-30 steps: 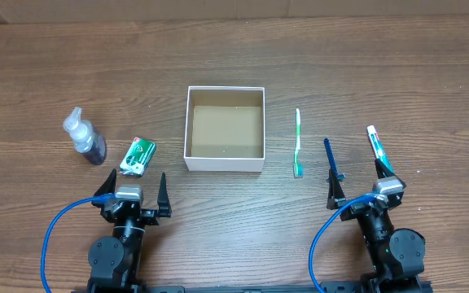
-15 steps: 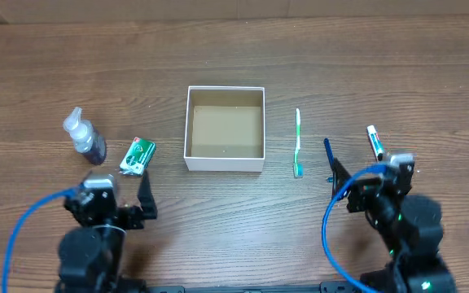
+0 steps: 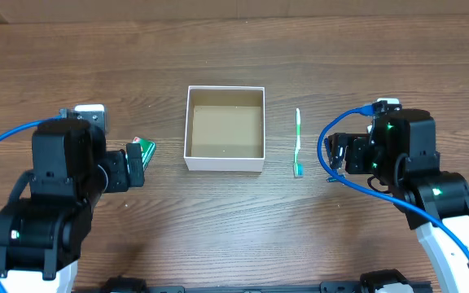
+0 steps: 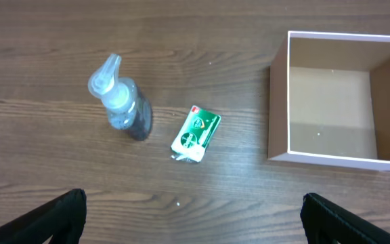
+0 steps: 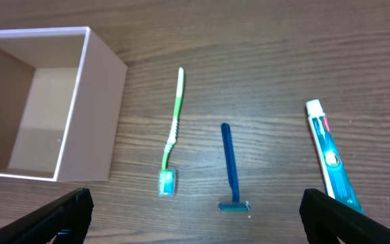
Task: Pack container
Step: 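Move the left gripper to the clear soap pump bottle and grasp it, then lift the soap bottle with the left gripper and place it in the box's back-right corner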
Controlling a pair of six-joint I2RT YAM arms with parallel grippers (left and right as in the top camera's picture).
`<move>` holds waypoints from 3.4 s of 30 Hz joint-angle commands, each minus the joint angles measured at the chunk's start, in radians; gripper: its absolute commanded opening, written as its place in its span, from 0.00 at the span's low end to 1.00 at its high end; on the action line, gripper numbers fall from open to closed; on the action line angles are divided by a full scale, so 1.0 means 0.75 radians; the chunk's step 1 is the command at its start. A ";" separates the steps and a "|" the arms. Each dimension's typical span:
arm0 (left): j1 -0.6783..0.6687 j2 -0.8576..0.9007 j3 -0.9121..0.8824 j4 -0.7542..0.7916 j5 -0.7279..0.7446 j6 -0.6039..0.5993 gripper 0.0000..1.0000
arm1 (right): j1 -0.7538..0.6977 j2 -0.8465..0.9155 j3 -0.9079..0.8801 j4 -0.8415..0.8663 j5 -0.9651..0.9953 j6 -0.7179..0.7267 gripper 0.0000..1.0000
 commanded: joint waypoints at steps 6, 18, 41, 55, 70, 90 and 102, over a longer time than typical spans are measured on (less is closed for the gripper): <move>0.352 0.107 0.189 0.058 0.005 -0.026 1.00 | 0.006 0.003 0.046 0.018 -0.007 0.009 1.00; 0.649 0.712 0.195 0.239 0.314 0.298 1.00 | 0.006 0.003 0.046 0.008 -0.007 0.009 1.00; 0.583 1.157 0.194 0.298 0.390 0.391 0.91 | 0.006 0.104 0.046 0.012 -0.007 0.009 1.00; 0.578 1.157 0.194 0.284 0.391 0.391 0.41 | 0.006 0.119 0.046 0.014 -0.006 0.009 1.00; 0.474 1.000 0.408 0.122 0.389 0.279 0.04 | -0.072 -0.028 0.047 0.012 -0.006 0.009 1.00; -0.339 1.122 0.925 0.035 0.211 -0.173 0.04 | -0.073 -0.035 0.047 0.007 -0.007 0.039 1.00; -0.545 1.448 0.925 0.182 0.221 -0.280 0.04 | -0.073 -0.035 0.047 -0.003 -0.007 0.039 1.00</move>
